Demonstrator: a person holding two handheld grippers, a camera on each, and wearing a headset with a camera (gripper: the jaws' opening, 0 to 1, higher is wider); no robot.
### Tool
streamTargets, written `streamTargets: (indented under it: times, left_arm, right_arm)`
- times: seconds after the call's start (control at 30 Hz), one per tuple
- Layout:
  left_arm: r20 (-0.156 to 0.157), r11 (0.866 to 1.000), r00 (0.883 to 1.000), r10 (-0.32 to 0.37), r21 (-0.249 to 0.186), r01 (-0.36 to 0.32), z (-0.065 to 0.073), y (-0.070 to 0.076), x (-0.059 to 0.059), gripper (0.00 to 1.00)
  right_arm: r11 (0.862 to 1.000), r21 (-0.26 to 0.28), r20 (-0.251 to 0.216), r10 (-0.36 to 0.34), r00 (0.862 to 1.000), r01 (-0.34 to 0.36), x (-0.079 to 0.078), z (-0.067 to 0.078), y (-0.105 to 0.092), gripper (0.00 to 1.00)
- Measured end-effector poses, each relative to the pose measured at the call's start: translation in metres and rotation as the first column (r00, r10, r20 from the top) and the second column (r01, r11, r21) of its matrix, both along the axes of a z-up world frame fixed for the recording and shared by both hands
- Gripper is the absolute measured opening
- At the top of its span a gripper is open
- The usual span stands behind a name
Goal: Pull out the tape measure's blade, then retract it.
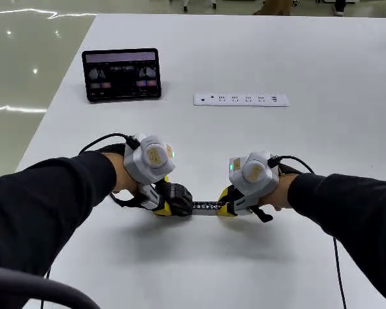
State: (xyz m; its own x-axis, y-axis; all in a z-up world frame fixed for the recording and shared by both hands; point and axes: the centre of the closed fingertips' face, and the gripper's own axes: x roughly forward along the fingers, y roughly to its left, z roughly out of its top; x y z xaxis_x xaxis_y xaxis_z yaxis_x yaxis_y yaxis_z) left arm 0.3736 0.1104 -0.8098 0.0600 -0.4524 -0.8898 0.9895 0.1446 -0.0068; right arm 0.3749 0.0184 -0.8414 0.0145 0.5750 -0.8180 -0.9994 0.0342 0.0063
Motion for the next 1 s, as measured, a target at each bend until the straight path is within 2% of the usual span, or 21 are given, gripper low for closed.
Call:
streamTargets:
  times: [1.0]
  left_arm:
    - [0.01, 1.0, 1.0, -0.003, 0.006, 0.003, 0.0, 0.001, 0.0, 0.32]
  right_arm:
    - [0.999, -0.027, 0.003, -0.024, 1.0, 0.024, 0.002, -0.002, -0.026, 0.1]
